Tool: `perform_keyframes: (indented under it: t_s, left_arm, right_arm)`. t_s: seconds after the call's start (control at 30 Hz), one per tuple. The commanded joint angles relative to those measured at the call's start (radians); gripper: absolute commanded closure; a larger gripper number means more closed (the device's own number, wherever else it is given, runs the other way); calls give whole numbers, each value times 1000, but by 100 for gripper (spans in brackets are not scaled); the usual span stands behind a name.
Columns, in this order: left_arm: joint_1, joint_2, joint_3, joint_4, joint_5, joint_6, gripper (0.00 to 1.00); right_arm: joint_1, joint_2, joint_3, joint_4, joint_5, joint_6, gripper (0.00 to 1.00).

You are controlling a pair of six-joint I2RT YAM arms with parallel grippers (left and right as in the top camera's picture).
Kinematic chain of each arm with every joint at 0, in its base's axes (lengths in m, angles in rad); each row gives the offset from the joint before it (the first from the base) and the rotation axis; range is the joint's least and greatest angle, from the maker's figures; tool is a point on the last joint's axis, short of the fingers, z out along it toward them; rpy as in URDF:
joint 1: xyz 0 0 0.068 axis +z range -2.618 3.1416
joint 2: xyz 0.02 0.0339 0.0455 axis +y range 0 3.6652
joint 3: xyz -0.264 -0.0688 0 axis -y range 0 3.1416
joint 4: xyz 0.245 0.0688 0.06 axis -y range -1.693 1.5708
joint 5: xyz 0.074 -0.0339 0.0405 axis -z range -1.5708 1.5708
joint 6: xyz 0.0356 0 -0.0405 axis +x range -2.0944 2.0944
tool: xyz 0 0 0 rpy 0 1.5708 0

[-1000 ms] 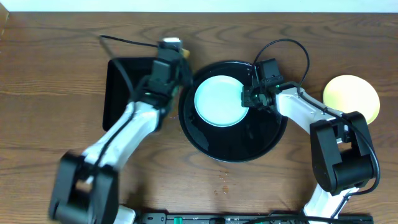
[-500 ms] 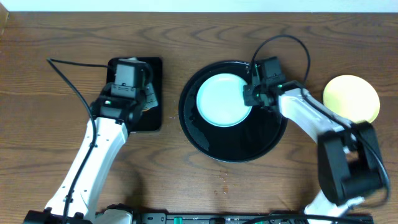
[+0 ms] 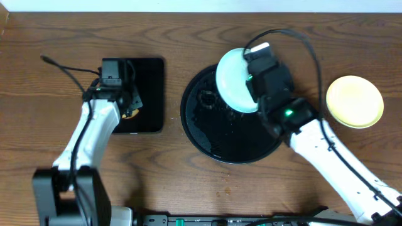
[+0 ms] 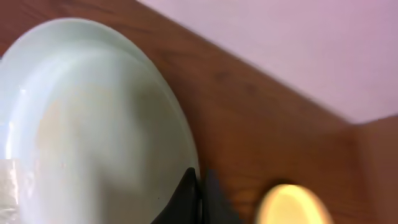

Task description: Clean dirty plates on tray and stack at the side

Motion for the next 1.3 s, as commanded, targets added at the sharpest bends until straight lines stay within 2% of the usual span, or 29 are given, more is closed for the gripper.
perform_keyframes:
  t_s: [0.0,0.17,0.37,0.53,0.77,0.83,0.87,1.0,1.03,1.1,1.13,1.2,1.27]
  left_arm:
    - [3,67,-13,37,46,100,92]
    - [3,99,-13,86,100,150,92]
    - [3,109,-13,102,101,198,92]
    - [3,116,-14,120,101,217,92]
    - [3,130,-14,163,100,217,92]
    - [3,130,-14,163,100,217,83]
    - [3,130,-14,163,100,217,75]
    - [3,130,-14,163,93,217,72]
    - [3,130,-14,163,93,217,64]
    - [3,130,-14,163,93,217,37]
    - [3,130,-14,163,93,217,30]
    - [3,130,-14,163,93,217,22]
    - [3,130,-14,163,94,217,21]
  right_arm:
    - [91,-2,7,30,349,-99,99]
    - [197,1,7,121,535,-142,99]
    - [274,1,7,239,671,-286,99]
    - [281,1,6,227,639,-360,99]
    - [271,9,6,152,545,-320,99]
    - [271,11,6,153,529,-320,99]
    - [270,11,6,149,509,-313,99]
    - [237,11,6,117,429,-173,99]
    - [217,11,6,99,393,-130,99]
    - [155,11,6,48,259,-43,99]
    - [122,11,6,26,190,-5,99]
    - [43,11,6,-16,35,68,99]
    - [-38,11,6,-43,-101,131,99]
